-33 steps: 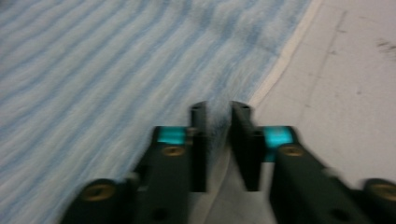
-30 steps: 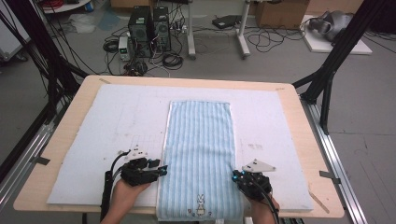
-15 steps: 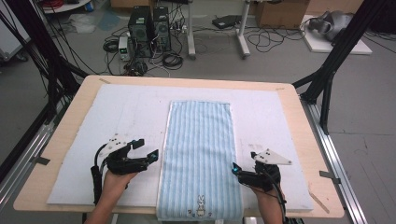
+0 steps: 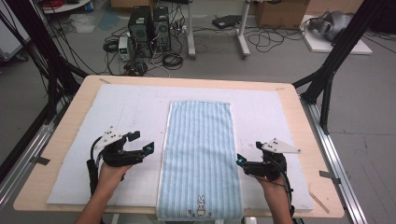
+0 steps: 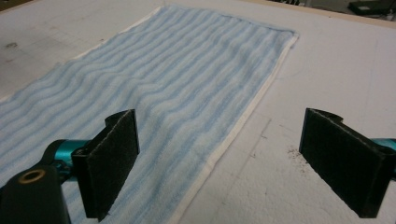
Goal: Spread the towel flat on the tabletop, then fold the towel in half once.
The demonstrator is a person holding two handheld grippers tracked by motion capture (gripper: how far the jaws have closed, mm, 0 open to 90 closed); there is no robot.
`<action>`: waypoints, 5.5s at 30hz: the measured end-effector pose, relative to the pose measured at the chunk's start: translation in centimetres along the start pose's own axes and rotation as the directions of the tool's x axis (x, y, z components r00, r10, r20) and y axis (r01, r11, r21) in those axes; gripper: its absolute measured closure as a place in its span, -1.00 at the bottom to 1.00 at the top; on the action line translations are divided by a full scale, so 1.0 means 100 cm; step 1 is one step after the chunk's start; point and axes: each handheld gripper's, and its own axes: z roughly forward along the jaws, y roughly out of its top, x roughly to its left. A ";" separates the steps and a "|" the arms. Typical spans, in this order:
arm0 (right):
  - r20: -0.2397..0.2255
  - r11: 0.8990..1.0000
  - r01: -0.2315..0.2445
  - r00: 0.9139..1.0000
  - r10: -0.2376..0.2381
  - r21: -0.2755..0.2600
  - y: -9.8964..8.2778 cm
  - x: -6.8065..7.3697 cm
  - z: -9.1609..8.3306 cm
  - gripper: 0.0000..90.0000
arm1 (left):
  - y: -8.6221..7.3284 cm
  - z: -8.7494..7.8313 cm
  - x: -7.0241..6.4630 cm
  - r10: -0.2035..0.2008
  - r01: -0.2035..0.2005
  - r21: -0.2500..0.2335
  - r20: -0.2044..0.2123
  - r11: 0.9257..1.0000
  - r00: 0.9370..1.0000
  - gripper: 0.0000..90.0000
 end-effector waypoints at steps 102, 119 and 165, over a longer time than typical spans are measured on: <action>0.143 0.955 -0.133 0.985 0.098 0.265 0.060 -0.065 0.164 0.21 | 0.026 0.175 0.055 -0.005 0.049 0.343 -0.125 0.938 0.992 0.95; 0.090 0.972 -0.095 0.993 0.077 0.217 0.062 -0.053 0.141 0.91 | 0.036 0.149 0.053 -0.075 0.093 0.231 -0.085 0.969 0.994 0.95; -0.003 0.988 -0.042 0.999 0.042 0.147 -0.011 0.031 0.019 0.70 | -0.026 0.025 -0.033 -0.053 0.025 0.255 0.103 0.967 0.993 0.74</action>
